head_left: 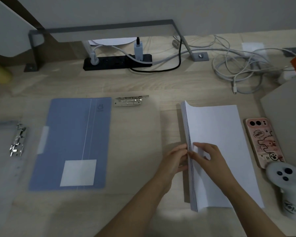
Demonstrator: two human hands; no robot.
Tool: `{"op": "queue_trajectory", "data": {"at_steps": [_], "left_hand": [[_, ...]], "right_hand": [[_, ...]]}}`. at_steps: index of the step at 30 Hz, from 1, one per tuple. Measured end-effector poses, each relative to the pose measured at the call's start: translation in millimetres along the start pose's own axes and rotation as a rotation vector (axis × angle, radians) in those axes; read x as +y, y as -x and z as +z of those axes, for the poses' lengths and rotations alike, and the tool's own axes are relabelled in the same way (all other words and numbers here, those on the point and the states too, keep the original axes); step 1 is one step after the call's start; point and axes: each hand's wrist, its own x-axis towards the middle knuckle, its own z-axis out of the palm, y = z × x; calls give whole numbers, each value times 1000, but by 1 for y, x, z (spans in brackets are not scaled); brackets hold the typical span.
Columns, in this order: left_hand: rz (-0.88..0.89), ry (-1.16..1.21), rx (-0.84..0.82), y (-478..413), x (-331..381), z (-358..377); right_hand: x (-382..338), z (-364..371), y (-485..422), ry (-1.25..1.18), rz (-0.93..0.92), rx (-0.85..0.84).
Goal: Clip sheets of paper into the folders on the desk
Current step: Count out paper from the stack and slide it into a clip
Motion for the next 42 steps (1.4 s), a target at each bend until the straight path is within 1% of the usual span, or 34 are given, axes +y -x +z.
{"op": "queue_trajectory", "data": {"at_steps": [4, 13, 19, 23, 27, 30, 33, 37, 42], "left_hand": [[7, 15, -2, 1, 1, 0], [15, 6, -22, -2, -3, -3], [11, -20, -7, -3, -4, -5], [32, -105, 52, 1, -4, -3], [57, -144, 35, 4, -4, -2], [39, -178, 26, 5, -4, -3], [-1, -177, 46, 4, -3, -4], [5, -150, 44, 3, -2, -4], [-1, -172, 30, 4, -3, -4]], "right_hand": [[-2, -2, 1, -21, 17, -16], [0, -1, 0, 15, 10, -26], [3, 3, -3, 67, 9, 4], [7, 4, -5, 117, 22, 26], [7, 5, -5, 118, 11, 45], [7, 8, -4, 115, -19, 51], [8, 10, -4, 133, -7, 59], [7, 12, -4, 152, -13, 69], [8, 14, -5, 196, -6, 89]]}}
